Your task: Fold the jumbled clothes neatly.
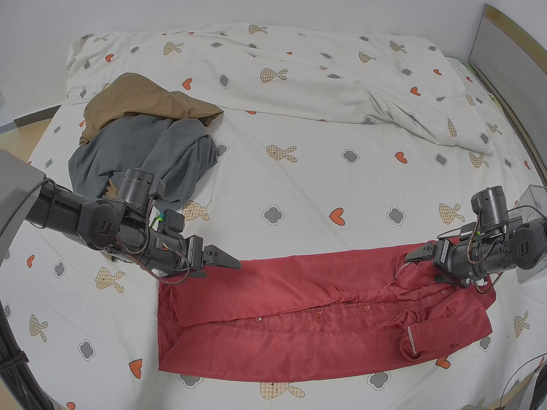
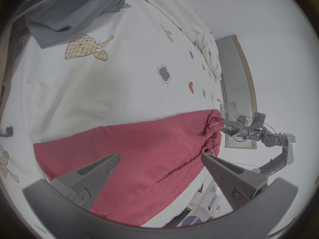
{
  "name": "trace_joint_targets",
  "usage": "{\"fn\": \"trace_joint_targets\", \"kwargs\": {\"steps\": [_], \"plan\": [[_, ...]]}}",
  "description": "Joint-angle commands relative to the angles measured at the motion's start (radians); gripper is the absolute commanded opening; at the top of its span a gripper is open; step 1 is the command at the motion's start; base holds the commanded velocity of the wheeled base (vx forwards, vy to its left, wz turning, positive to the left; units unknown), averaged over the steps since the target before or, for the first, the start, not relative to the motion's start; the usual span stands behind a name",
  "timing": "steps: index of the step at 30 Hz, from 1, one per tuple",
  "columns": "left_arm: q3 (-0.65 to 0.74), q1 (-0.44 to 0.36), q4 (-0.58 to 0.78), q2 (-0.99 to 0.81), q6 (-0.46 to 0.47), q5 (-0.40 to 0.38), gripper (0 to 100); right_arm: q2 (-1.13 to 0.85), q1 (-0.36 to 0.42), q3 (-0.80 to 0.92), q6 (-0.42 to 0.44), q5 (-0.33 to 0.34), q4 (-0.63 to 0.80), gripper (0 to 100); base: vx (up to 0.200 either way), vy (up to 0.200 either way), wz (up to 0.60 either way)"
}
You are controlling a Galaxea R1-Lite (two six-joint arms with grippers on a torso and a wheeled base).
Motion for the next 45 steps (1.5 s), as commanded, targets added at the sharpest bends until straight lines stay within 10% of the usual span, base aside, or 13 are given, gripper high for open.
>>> {"fn": "trace_joint_targets", "kwargs": {"steps": [1, 9, 16, 20, 35, 45], "plan": [[0.0, -0.001, -0.002, 0.009, -0.001, -0.001, 100, 0.017, -0.001, -0.004, 0.0, 0.009, -0.001, 100, 0.0, 0.0, 0.0], [0.006, -0.007, -0.003, 0.008, -0.001, 0.001, 100, -0.07, -0.067, 0.045, -0.001, 0.015, 0.002, 100, 0.0, 0.0, 0.0], [0.005, -0.007, -0.003, 0.006, -0.001, 0.001, 100, -0.187, -0.364, 0.06, 0.002, 0.319, 0.012, 100, 0.0, 0.0, 0.0], [0.008, -0.008, -0.002, -0.001, -0.001, -0.001, 100, -0.139, -0.464, 0.063, -0.003, 0.386, 0.007, 100, 0.0, 0.0, 0.0], [0.038, -0.048, -0.003, -0.032, -0.001, -0.001, 100, 0.028, -0.364, -0.017, 0.008, 0.39, 0.001, 100, 0.0, 0.0, 0.0], [0.043, -0.051, -0.005, -0.035, -0.001, -0.001, 100, -0.222, -0.203, -0.024, 0.08, 0.492, 0.007, 100, 0.0, 0.0, 0.0]]}}
